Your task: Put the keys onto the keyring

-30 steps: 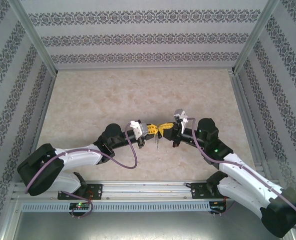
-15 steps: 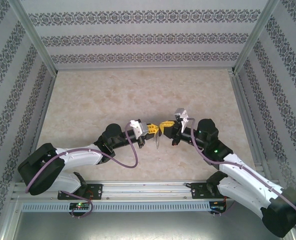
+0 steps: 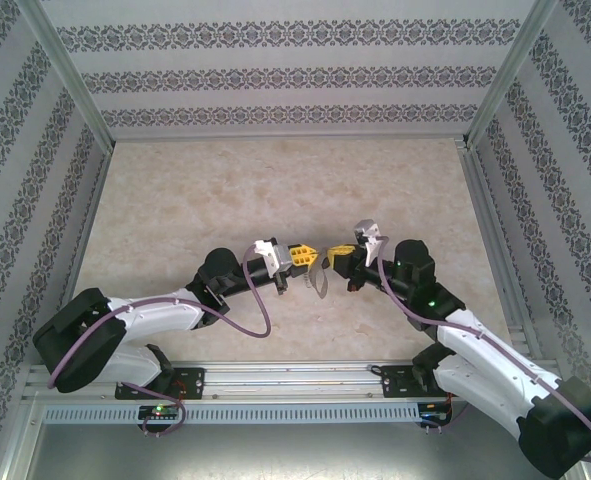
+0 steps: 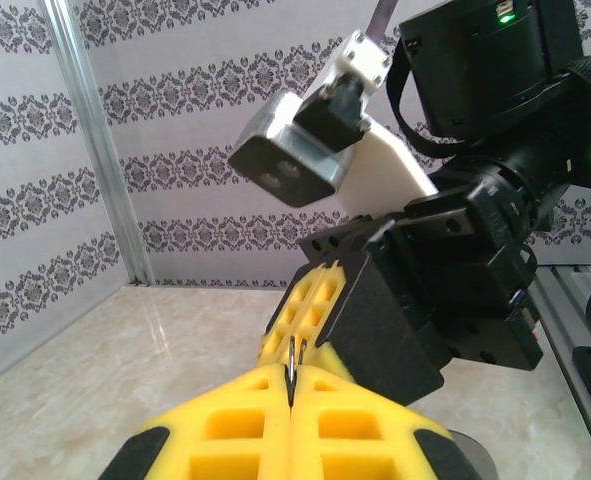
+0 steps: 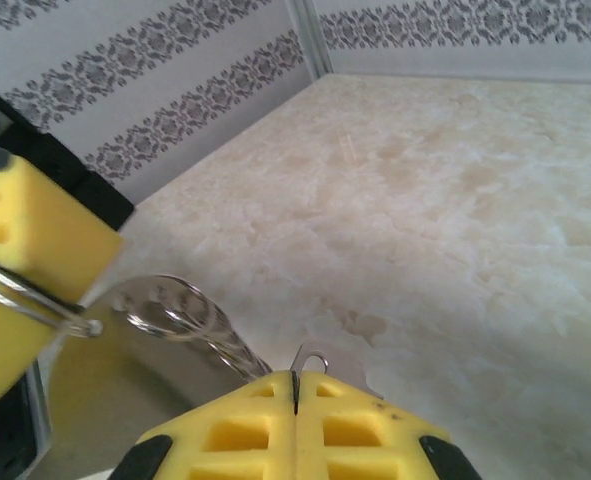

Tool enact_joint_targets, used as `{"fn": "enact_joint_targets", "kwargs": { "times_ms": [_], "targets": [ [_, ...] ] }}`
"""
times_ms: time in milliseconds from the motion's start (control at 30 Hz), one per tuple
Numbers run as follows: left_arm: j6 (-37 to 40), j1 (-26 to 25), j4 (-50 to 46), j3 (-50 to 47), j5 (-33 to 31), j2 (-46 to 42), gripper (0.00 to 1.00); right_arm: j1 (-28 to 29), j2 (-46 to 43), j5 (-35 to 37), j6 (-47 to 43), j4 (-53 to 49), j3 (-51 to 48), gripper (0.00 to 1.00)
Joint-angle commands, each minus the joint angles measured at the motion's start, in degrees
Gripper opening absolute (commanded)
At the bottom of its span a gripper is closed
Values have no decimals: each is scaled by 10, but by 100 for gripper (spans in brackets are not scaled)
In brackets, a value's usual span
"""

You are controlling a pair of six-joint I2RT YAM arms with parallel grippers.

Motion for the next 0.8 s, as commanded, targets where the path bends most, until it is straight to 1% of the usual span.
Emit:
{"fn": "enact_joint_targets", "kwargs": {
  "times_ms": [0, 133, 300, 500, 633, 767],
  "targets": [
    [-3, -10, 37, 1, 5, -18, 0, -9, 29, 22, 7, -45, 24, 0],
    [5, -10, 33, -13, -5, -32, 0, -10, 71, 75, 18, -83, 34, 0],
    [13, -10, 21, -40, -21, -65, 0, -8, 133, 123, 24, -132, 58, 0],
    [39, -10, -40, -62, -40, -126, 0, 8, 224, 176, 22, -182, 97, 0],
    [46, -10, -57, -72, -47, -149, 0, 14, 288, 192, 31, -181, 115, 0],
    [44, -10, -51, -78, -49, -154, 0, 24, 343, 198, 36, -174, 134, 0]
  ]
}}
